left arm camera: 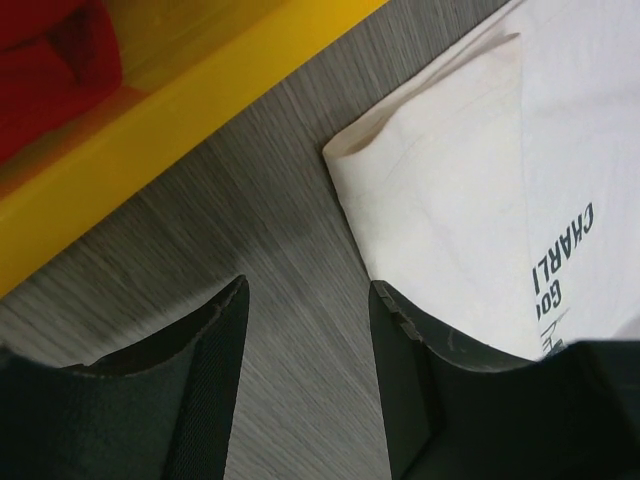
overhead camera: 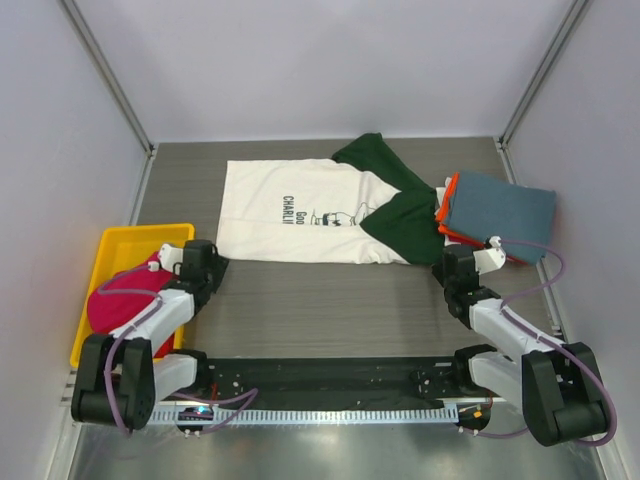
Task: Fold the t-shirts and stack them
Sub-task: Fold the tshirt
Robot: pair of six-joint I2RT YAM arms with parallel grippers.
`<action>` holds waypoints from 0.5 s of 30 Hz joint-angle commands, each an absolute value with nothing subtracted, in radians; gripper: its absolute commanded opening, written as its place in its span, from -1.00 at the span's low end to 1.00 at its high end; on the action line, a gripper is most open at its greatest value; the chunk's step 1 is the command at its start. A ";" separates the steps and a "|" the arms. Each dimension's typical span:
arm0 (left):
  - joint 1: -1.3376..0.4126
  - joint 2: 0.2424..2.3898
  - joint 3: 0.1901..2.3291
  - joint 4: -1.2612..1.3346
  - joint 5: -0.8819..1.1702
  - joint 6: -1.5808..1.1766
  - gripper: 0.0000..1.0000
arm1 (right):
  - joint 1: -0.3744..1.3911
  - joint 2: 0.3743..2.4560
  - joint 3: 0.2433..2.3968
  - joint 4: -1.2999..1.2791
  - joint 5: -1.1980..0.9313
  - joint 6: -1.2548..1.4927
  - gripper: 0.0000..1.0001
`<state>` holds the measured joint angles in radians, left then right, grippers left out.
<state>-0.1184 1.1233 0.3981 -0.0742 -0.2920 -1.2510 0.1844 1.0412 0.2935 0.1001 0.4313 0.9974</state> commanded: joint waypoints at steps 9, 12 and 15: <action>-0.123 1.356 0.462 0.161 -0.371 -1.299 -0.10 | 0.189 1.023 0.291 0.114 0.454 0.982 -0.98; -0.123 1.399 0.465 0.187 -0.387 -1.316 -0.17 | 0.189 1.017 0.288 0.115 0.459 0.985 -0.98; -0.123 1.422 0.482 0.180 -0.413 -1.302 -0.38 | 0.187 1.011 0.288 0.112 0.460 0.985 -0.98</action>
<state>-0.1184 1.3964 0.4603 0.1749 -0.3477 -1.3060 0.1844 1.0378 0.2932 0.0998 0.4282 0.9970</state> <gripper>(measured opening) 0.347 0.031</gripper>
